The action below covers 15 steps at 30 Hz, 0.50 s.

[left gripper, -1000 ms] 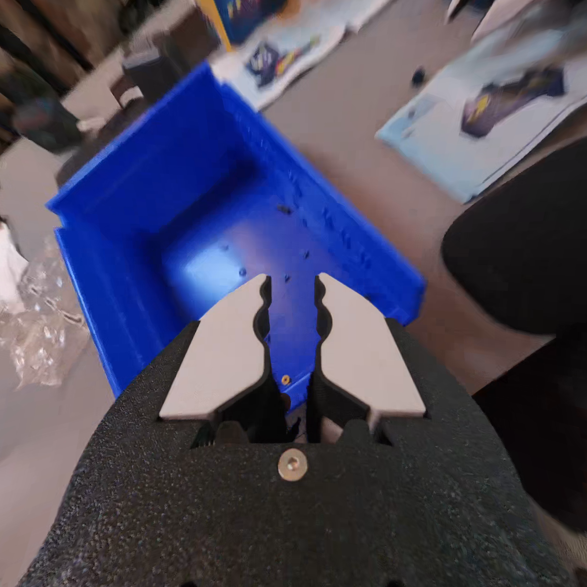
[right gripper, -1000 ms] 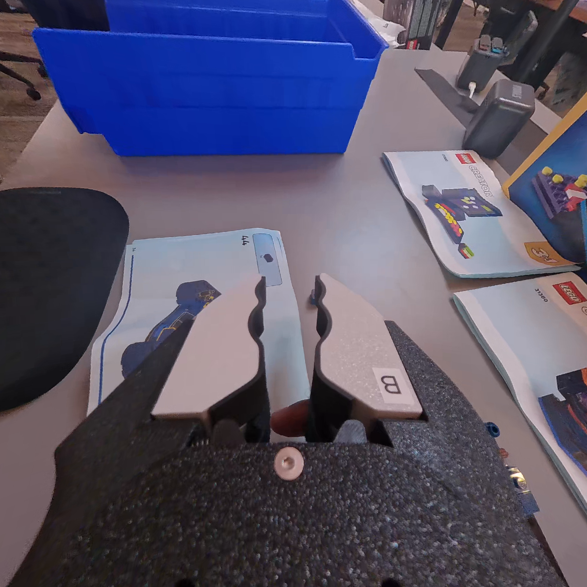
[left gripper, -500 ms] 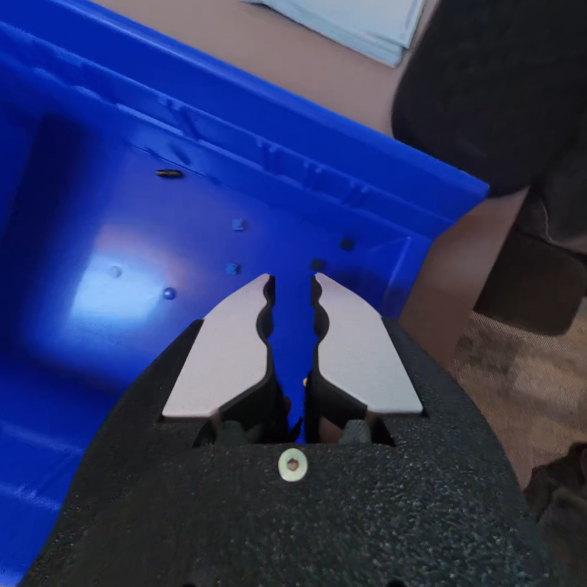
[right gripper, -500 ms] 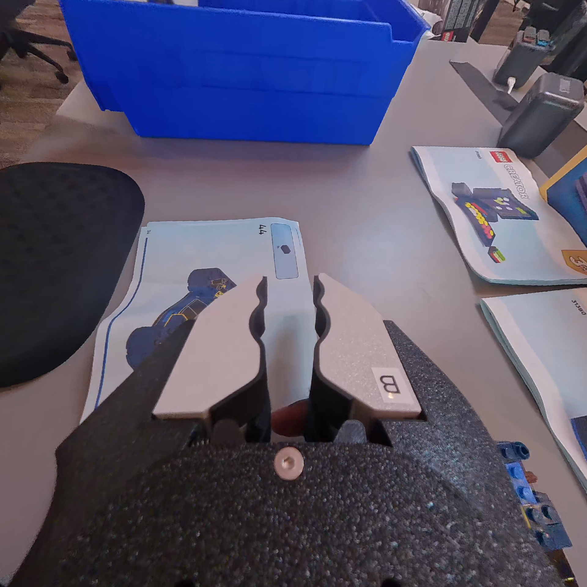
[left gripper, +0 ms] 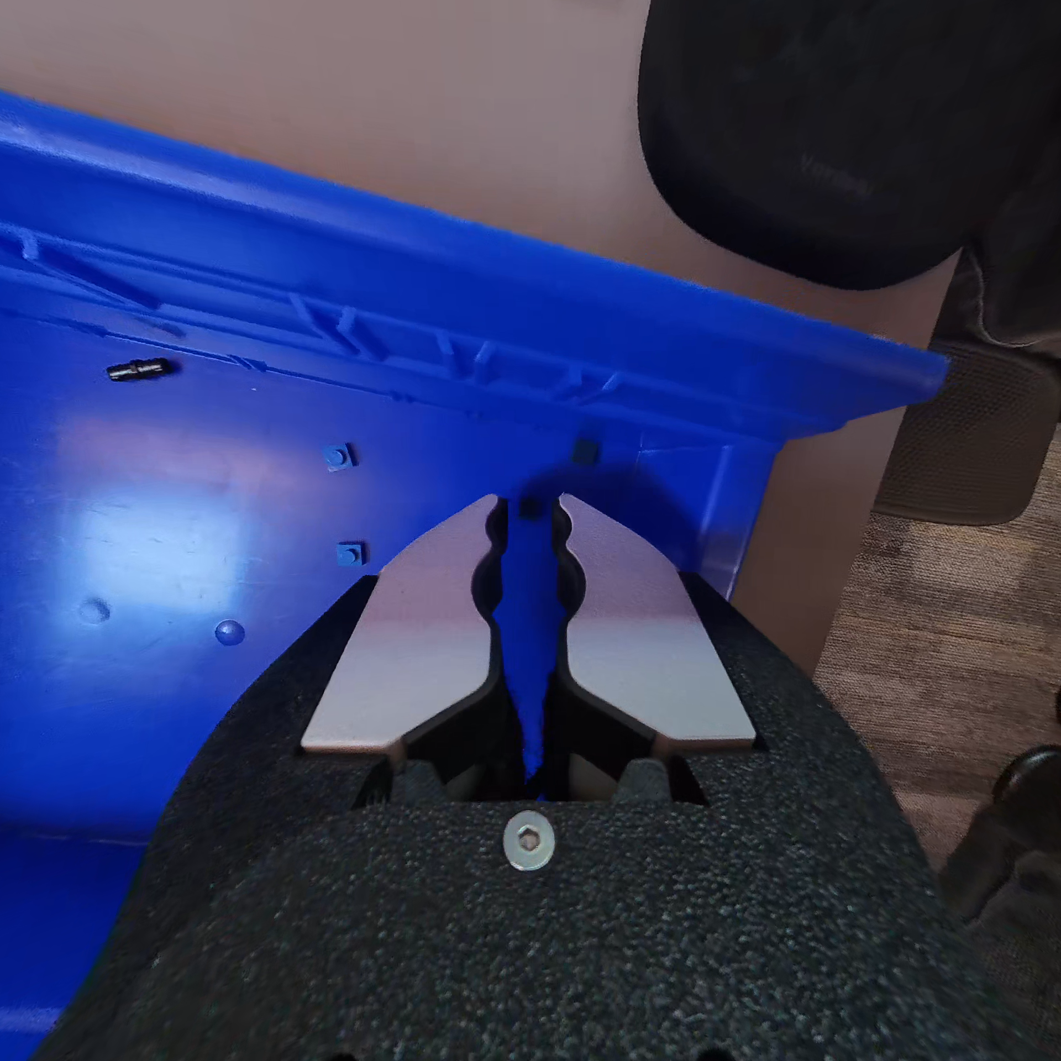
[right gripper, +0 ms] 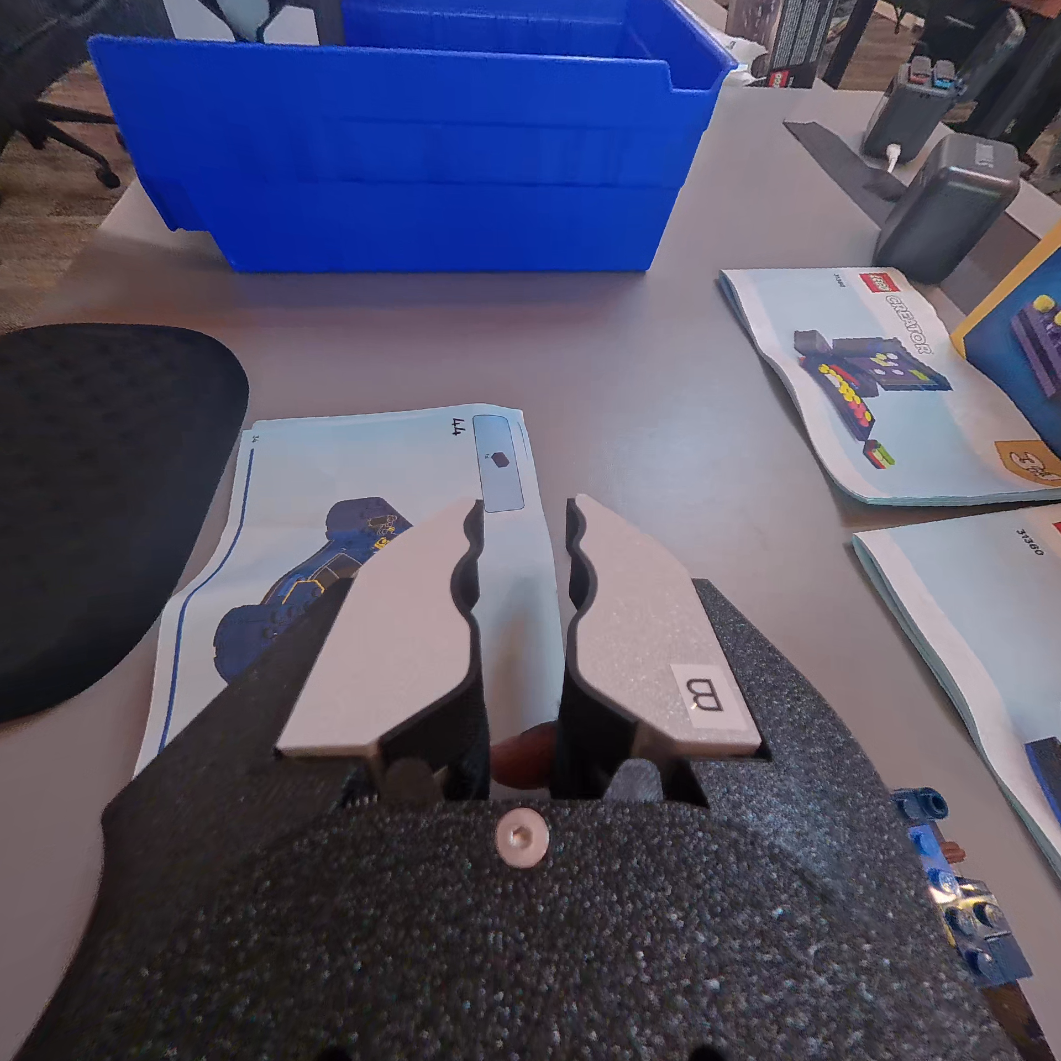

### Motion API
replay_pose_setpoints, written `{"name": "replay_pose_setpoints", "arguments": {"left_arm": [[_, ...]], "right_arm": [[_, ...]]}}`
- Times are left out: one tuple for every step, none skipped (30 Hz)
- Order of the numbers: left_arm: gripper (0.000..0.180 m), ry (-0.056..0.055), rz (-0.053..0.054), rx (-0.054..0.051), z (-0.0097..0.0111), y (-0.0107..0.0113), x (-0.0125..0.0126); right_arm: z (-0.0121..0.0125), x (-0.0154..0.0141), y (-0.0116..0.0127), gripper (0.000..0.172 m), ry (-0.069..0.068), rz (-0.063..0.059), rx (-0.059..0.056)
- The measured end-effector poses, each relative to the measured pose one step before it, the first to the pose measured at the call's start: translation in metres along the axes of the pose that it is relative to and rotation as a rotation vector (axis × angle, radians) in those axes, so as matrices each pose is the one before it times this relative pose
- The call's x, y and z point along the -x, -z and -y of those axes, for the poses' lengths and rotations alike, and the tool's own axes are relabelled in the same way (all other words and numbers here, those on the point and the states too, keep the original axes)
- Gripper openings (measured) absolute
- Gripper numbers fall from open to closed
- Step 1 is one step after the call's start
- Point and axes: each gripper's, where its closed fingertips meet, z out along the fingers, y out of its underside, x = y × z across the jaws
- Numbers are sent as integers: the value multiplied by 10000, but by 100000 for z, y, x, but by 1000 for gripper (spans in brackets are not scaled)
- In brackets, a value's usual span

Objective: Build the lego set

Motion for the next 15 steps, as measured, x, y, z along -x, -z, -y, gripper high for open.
{"name": "replay_pose_setpoints", "arguments": {"left_arm": [[15,-3,-68,29,28,-6,-104],[15,14,-18,54,-6,-60,-23],[16,7,20,98,-99,-98,45],[16,-3,-20,125,-166,-130,2],[16,15,16,122,-171,-146,65],[16,22,4,107,-143,-168,62],[16,22,-70,71,-123,-195,-40],[13,42,-53,-33,24,-125,-25],[13,45,-57,-117,101,-44,-14],[12,76,24,-54,13,-18,71],[8,76,91,-56,10,-25,174],[8,49,-26,-27,-5,2,-7],[7,42,-35,-45,-4,-5,-34],[7,42,-30,-59,-3,3,-27],[7,55,-19,-61,-30,13,-15]], "right_arm": [[18,-18,30,27,-18,1,-24],[15,-25,37,27,-1,-12,-22],[20,-27,48,27,13,-23,-19],[23,-21,38,27,18,-21,-18],[18,-23,42,27,14,-17,-15],[19,-14,28,27,6,-11,-10],[10,-22,12,27,-3,-5,-6],[6,-15,8,27,-8,0,1],[-6,3,-4,27,1,4,7],[-17,-10,-7,27,13,-8,10],[-24,-14,2,27,20,-15,13],[-27,4,-19,27,21,-5,16],[-30,9,-24,27,16,4,20],[-24,14,-17,27,7,11,21],[-6,12,-18,27,3,8,15]]}}
